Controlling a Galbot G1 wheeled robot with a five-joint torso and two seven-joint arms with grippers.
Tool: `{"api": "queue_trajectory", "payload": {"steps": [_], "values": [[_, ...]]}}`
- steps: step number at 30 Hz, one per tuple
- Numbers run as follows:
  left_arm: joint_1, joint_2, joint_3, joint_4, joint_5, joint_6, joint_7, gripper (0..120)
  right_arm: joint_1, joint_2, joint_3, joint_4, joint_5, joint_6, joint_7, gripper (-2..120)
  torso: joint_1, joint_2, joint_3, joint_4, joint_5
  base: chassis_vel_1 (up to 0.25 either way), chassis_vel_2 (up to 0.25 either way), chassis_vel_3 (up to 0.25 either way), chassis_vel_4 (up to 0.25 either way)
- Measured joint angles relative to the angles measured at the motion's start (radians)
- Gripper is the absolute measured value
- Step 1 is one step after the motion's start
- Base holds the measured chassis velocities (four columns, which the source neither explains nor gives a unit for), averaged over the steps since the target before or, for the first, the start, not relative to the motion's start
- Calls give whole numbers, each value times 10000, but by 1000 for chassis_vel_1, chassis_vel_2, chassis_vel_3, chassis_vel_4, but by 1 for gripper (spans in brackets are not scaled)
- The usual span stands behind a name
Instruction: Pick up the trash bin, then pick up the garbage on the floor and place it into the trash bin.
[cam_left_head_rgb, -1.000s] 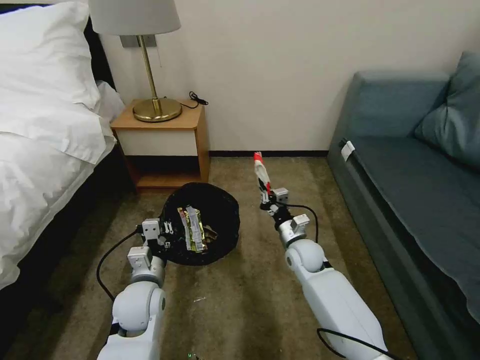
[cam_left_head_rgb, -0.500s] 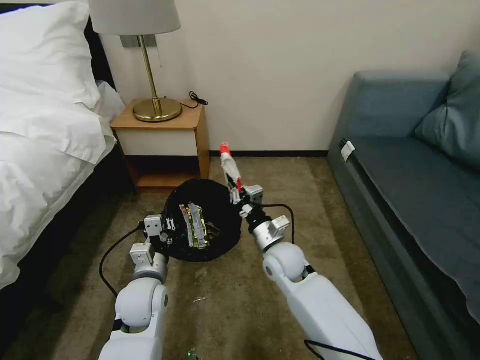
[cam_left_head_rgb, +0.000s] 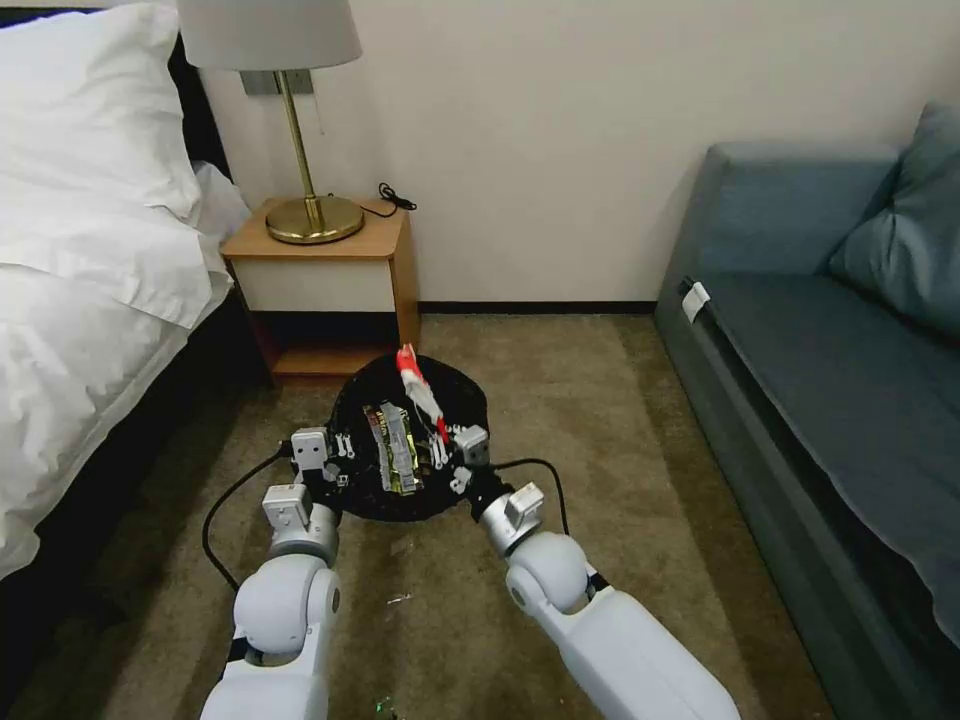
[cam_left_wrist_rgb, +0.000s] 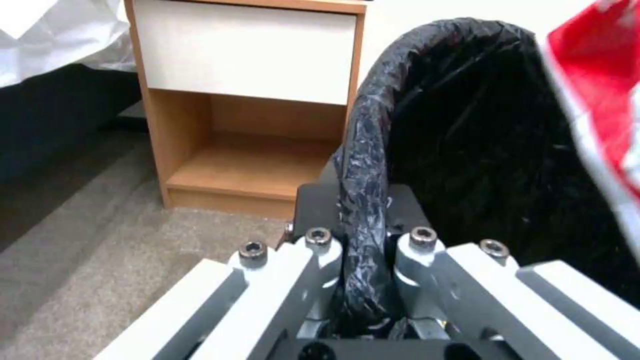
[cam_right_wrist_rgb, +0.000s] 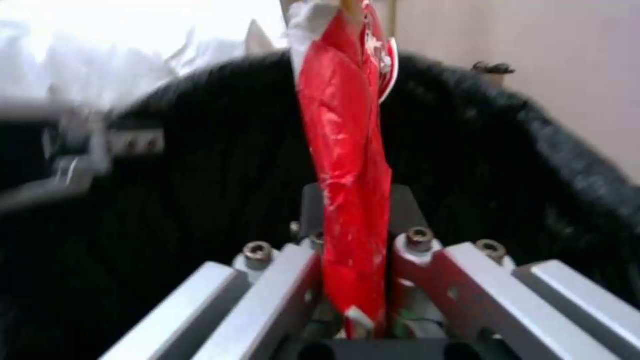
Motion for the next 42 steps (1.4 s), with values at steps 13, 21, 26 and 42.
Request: {"api": "queue_trajectory", "payload": {"steps": [13,21,26,42], "values": [[16,-37,-19,-10,15,0,0,4,23,65,14,-88,-88,20,-123,59,0,0,0,0,1,0,0,0,0],[-16,-57,-22,-10,19,0,0,4,33,29,5,-83,-109,7,-151,84,0,0,0,0,1,0,0,0,0],[-33,-69,-24,-10,22,0,-6,4,55,15,-36,-84,-108,0,-157,99,0,0,0,0,1,0,0,0,0],[-47,-15,-178,146,-39,-19,-18,4,668,109,1644,623,517,-351,-96,100,0,0,0,1,1,0,0,0,0]]}}
